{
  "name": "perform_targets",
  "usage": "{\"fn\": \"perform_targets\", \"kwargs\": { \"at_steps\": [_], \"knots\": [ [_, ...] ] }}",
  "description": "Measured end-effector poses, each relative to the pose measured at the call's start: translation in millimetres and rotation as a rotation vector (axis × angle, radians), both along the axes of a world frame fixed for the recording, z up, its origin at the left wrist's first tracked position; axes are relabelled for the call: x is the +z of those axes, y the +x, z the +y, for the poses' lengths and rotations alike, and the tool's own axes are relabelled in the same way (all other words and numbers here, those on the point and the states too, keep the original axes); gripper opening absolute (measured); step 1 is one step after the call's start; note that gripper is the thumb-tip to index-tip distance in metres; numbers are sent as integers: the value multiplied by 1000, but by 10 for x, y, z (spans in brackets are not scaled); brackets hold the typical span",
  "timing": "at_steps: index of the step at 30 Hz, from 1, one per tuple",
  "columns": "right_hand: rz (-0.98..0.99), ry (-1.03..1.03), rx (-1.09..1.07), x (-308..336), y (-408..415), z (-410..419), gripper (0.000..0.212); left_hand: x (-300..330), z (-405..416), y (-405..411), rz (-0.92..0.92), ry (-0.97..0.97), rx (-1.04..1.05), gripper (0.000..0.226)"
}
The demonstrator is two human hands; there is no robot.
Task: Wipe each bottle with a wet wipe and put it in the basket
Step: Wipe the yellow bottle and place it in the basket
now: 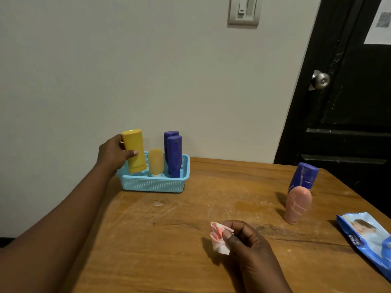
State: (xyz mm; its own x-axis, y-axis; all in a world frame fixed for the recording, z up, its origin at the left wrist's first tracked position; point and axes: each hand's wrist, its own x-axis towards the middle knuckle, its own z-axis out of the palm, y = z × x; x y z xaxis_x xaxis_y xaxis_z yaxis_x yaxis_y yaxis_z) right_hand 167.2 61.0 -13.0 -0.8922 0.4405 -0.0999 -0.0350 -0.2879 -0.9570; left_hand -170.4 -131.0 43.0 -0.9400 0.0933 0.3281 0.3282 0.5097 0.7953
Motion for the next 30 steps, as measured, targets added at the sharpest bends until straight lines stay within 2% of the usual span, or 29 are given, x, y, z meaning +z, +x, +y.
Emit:
{"fn": "perform_targets", "kwargs": {
  "at_steps": [5,12,19,25,27,30],
  "knots": [
    [-27,24,3,-1,-24,22,15,-23,42,-108,36,-142,5,47],
    [-46,3,26,3,-29,35,13,-122,79,-262,37,-201,0,41],
    [-54,63,30,-7,-51,67,12,-100,86,-335,-24,-205,-64,52],
    [-45,62,14,-52,-68,64,12,-161,45,-281,-101,-88,-71,71],
    [-28,40,10,-42,-63,64,12,-165,63,-189,-23,10,50,59],
    [22,-31,-1,-2,-55,37,14,-152,123,115,296,261,315,23]
  ]
}}
